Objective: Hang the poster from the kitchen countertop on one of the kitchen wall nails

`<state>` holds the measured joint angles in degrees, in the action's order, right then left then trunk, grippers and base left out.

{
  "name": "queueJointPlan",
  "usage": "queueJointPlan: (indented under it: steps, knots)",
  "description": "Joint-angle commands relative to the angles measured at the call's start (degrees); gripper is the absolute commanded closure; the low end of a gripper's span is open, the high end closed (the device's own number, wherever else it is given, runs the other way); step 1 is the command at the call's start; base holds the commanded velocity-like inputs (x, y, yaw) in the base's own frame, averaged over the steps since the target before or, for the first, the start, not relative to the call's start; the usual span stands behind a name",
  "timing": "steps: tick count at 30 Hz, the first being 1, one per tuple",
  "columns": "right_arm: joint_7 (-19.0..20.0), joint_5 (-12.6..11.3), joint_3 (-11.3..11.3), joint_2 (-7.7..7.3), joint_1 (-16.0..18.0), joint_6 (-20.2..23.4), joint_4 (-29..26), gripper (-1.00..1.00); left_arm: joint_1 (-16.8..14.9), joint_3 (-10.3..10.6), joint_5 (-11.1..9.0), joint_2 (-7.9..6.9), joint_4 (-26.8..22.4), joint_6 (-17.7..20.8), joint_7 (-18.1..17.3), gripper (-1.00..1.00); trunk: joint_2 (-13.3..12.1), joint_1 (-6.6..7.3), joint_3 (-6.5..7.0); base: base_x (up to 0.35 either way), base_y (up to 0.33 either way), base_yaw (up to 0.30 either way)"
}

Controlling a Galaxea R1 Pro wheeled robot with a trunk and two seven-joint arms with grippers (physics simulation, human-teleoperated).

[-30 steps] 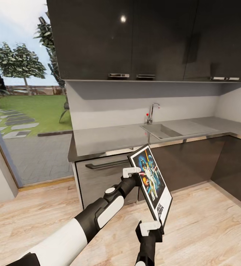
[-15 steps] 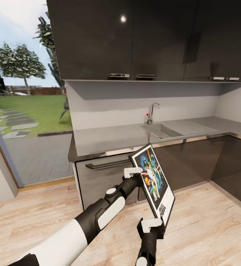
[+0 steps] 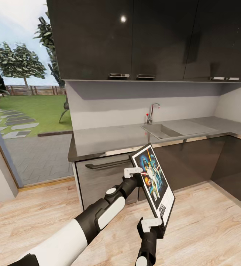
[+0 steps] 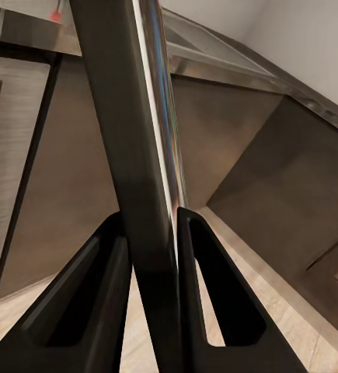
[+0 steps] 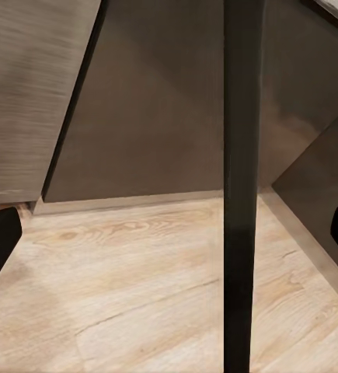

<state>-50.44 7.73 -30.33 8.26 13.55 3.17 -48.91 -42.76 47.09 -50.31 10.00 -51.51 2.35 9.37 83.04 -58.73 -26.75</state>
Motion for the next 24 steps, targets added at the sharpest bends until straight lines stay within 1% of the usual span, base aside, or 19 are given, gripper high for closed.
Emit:
queueJointPlan:
  steps: [1, 3, 7, 13, 20, 24]
  knots:
    - [-0.3, 0.3, -0.1, 0.0, 0.0, 0.3, 0.0, -1.0, -0.1, 0.1, -0.3, 0.0, -0.1, 0.1, 0.4, 1.0, 0.0, 0.0, -0.06, 0.0, 0.0, 0.0]
    - [-0.3, 0.3, -0.1, 0.0, 0.0, 0.3, 0.0, -1.0, -0.1, 0.1, -0.3, 0.0, -0.1, 0.1, 0.4, 1.0, 0.0, 0.0, -0.06, 0.0, 0.0, 0.0]
    - [-0.5, 0.7, -0.1, 0.07, 0.4, -0.6, -0.1, -1.0, -0.1, 0.1, -1.4, 0.0, -1.2, 0.1, 0.6, 1.0, 0.0, 0.0, -0.06, 0.0, 0.0, 0.0]
    - [-0.7, 0.7, -0.2, 0.15, 0.6, -1.3, -0.2, -1.0, -0.1, 0.1, -1.8, 0.0, -1.5, 0.1, 0.7, 1.0, 0.0, 0.0, -0.06, 0.0, 0.0, 0.0]
    - [-0.8, -1.2, -0.2, 0.18, 1.2, -1.1, -0.3, -1.0, -0.1, 0.1, -1.9, 0.0, -1.6, 0.1, 0.7, 1.0, 0.0, 0.0, -0.06, 0.0, 0.0, 0.0]
    - [-0.8, -1.8, -0.1, 0.18, 1.9, -0.7, -0.2, -1.0, -0.1, 0.1, -1.9, 0.0, -1.6, 0.1, 0.7, 1.0, 0.0, 0.0, -0.06, 0.0, 0.0, 0.0]
